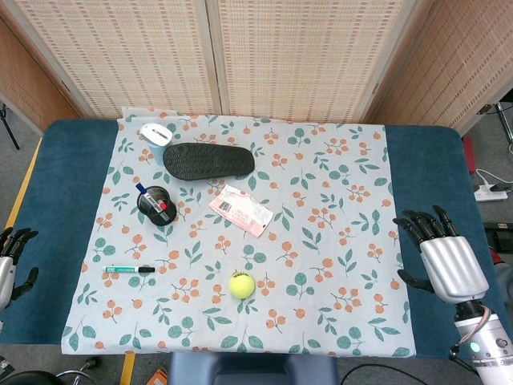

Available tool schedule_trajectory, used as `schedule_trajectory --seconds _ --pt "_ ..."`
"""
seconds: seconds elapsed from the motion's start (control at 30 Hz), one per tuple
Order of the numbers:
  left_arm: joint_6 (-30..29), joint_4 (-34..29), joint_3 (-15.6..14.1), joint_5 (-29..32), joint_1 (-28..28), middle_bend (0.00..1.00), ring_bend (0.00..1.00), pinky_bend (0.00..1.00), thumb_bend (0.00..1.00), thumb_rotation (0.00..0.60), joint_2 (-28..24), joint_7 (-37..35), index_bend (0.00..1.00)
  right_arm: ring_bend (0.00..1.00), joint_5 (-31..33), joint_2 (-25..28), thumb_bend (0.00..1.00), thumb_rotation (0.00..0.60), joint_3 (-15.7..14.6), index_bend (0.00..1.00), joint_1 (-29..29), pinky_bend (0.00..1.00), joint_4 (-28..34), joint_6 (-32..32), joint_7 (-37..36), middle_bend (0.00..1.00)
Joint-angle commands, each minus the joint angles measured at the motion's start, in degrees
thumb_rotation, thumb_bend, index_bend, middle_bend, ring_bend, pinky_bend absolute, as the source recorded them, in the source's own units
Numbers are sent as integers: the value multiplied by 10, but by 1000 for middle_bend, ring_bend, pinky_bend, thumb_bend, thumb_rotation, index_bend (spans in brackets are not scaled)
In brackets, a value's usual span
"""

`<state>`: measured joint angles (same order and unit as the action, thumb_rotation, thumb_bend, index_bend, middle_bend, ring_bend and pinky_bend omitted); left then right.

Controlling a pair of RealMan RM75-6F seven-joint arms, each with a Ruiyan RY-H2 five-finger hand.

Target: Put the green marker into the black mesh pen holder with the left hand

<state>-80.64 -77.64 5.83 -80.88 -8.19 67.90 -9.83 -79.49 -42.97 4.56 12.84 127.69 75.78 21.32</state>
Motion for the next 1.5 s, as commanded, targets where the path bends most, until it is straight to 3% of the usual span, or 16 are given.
schedule_trajectory --seconds 0.03,0.2,0.47,0.87,1.5 --pt "0 -59 1 -10 -10 123 34 143 354 600 -2 33 182 130 3 0 98 600 1 192 1 0 -2 -3 -1 128" --pt "26 -141 0 -16 -37 123 34 142 354 600 19 107 182 130 8 -1 98 600 1 193 5 0 -5 -10 -3 128" --pt "59 -183 4 21 -68 158 35 142 356 600 94 225 182 130 3 0 98 600 0 193 5 0 -5 -10 -8 128" --pt "90 -109 12 96 -91 219 40 142 354 600 190 292 223 129 5 1 98 600 1 193 4 0 -6 -8 -10 128" --pt "73 6 14 105 -96 350 86 152 355 600 268 291 358 130 47 -9 98 600 9 193 14 0 -18 -15 7 128"
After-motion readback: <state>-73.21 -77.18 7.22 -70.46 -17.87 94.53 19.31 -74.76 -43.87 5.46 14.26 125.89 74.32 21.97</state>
